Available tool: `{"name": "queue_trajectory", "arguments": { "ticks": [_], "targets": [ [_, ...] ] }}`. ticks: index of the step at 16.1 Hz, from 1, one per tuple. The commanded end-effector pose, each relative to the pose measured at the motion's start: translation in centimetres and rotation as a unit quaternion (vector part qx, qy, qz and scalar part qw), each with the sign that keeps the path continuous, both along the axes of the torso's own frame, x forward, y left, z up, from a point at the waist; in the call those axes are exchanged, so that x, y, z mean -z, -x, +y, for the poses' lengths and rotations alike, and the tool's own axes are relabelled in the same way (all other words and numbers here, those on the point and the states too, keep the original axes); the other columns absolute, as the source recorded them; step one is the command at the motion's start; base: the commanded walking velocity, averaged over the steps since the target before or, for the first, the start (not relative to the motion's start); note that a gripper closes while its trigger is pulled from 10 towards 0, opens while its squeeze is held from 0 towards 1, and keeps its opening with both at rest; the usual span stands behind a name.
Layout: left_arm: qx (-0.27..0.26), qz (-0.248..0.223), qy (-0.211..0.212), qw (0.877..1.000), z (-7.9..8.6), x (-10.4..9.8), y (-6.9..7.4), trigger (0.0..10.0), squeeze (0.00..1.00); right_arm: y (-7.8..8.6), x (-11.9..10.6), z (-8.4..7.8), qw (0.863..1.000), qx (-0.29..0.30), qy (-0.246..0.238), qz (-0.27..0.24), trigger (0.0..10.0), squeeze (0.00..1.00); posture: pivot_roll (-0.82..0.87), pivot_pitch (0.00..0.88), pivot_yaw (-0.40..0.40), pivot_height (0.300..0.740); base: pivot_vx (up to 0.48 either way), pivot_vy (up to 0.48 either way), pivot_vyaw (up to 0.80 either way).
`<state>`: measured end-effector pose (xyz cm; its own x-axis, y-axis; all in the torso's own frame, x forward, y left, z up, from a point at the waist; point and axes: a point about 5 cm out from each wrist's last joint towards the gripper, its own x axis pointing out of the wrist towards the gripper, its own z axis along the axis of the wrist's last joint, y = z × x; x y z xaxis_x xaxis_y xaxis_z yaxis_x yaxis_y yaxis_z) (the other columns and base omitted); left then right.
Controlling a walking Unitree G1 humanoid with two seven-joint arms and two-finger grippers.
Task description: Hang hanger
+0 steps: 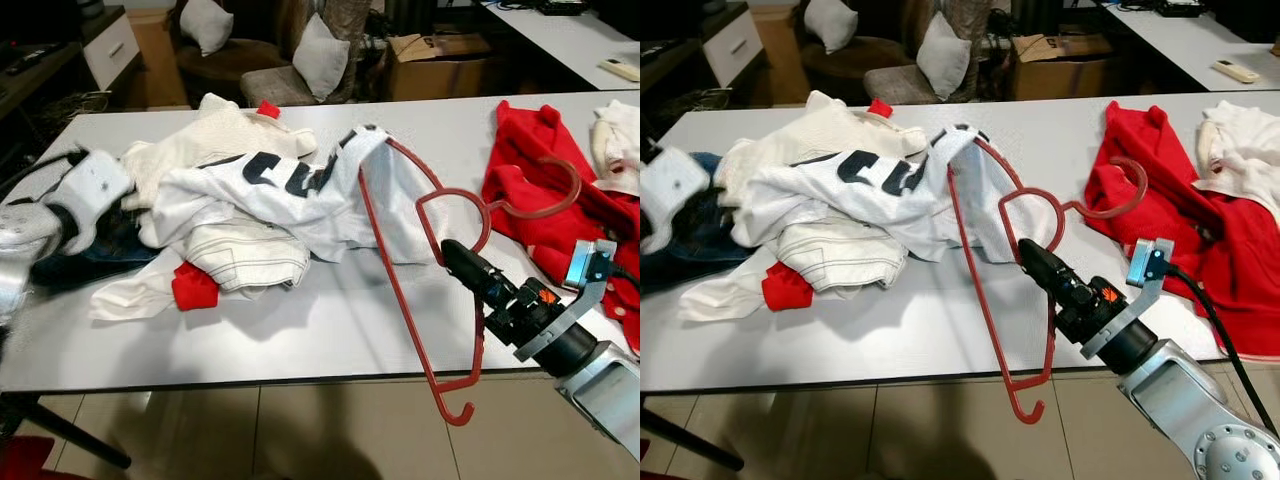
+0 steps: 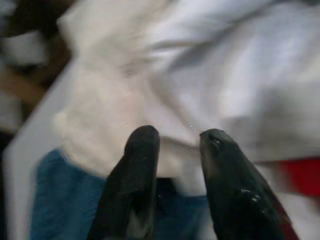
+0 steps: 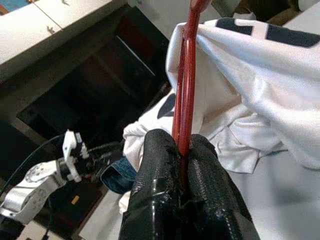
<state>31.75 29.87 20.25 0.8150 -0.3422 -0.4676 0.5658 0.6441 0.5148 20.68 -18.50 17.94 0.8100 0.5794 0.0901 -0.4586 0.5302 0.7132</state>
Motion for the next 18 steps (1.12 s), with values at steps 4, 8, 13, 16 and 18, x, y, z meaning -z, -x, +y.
{"name": "queue_trajectory", "arguments": {
  "ticks": [4, 8, 13, 16, 18],
  "targets": [
    [0.206, 0.002, 0.234, 0.950, -8.9, -1.6, 1.1, 10.0, 1.00, -0.2, -1.7, 0.2, 0.999, -0.021, -0.017, -0.041, 10.0, 0.00, -0.19, 0.000, 0.083, 0.740, 0.000, 0.000, 0.00],
    [0.225, 0.022, 0.259, 0.939, -14.7, 1.2, 0.9, 10.0, 1.00, -0.4, -2.1, 0.2, 0.998, -0.026, -0.018, -0.047, 10.0, 0.00, -0.19, 0.000, 0.082, 0.740, 0.000, 0.000, 0.00],
    [0.108, -0.112, 0.191, 0.969, -16.1, 3.2, -1.9, 10.0, 0.00, -0.5, -2.7, 0.1, 0.997, -0.031, -0.023, -0.059, 10.0, 0.00, -0.20, 0.000, 0.078, 0.740, 0.000, 0.000, 0.00],
    [0.082, -0.163, 0.206, 0.961, -18.0, 3.6, -2.3, 10.0, 0.00, -0.4, -3.0, 0.2, 0.997, -0.034, -0.026, -0.064, 10.0, 0.00, -0.20, 0.000, 0.079, 0.740, 0.000, 0.000, 0.00],
    [0.076, -0.183, 0.199, 0.960, -19.1, 4.4, -2.5, 10.0, 0.00, -0.3, -3.0, 0.3, 0.997, -0.035, -0.029, -0.065, 10.0, 0.00, -0.20, 0.000, 0.080, 0.740, 0.000, 0.000, 0.00]
  ]
}}
